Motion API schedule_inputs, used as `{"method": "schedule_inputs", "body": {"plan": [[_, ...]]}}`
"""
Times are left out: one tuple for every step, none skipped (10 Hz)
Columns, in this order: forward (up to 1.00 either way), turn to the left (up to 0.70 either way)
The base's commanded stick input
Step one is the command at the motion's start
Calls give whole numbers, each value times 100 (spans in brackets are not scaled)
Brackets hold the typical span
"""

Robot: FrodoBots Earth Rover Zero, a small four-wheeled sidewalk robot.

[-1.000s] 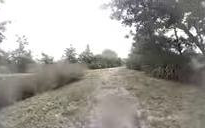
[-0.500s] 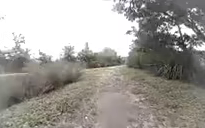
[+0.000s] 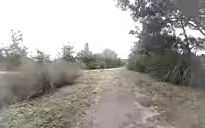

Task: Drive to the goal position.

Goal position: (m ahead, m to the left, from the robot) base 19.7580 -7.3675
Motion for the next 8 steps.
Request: {"method": "schedule_inputs", "body": {"plan": [[70, 0], [70, 0], [70, 0], [70, 0], [70, 0], [70, 0], [70, 0], [70, -30]]}}
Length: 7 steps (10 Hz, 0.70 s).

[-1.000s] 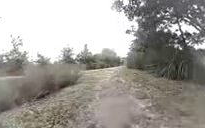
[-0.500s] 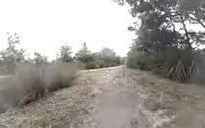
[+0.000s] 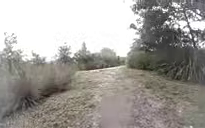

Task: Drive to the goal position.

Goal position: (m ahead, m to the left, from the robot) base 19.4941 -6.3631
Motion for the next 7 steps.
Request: {"method": "schedule_inputs", "body": {"plan": [[70, -35], [70, -35], [70, -16], [70, 0], [70, 0], [70, 0], [70, 0]]}}
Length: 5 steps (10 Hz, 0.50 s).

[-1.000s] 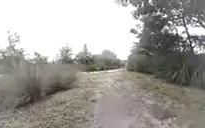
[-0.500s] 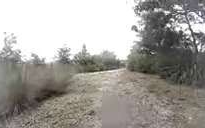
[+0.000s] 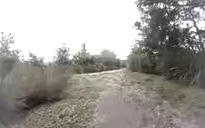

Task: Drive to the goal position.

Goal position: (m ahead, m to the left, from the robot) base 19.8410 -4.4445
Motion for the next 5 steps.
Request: {"method": "schedule_inputs", "body": {"plan": [[70, 0], [70, 0], [70, 0], [70, 0], [70, 0]]}}
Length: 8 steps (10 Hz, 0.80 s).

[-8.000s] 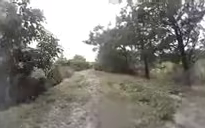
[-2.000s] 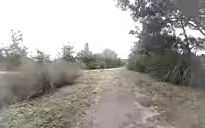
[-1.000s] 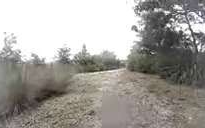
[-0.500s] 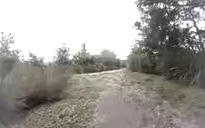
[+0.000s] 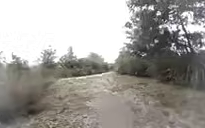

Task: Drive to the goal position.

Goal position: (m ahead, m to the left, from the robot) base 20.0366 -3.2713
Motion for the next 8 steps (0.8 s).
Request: {"method": "schedule_inputs", "body": {"plan": [[70, 0], [70, 0], [70, 0], [70, 0], [70, 0], [70, 0], [70, 0], [70, 0]]}}
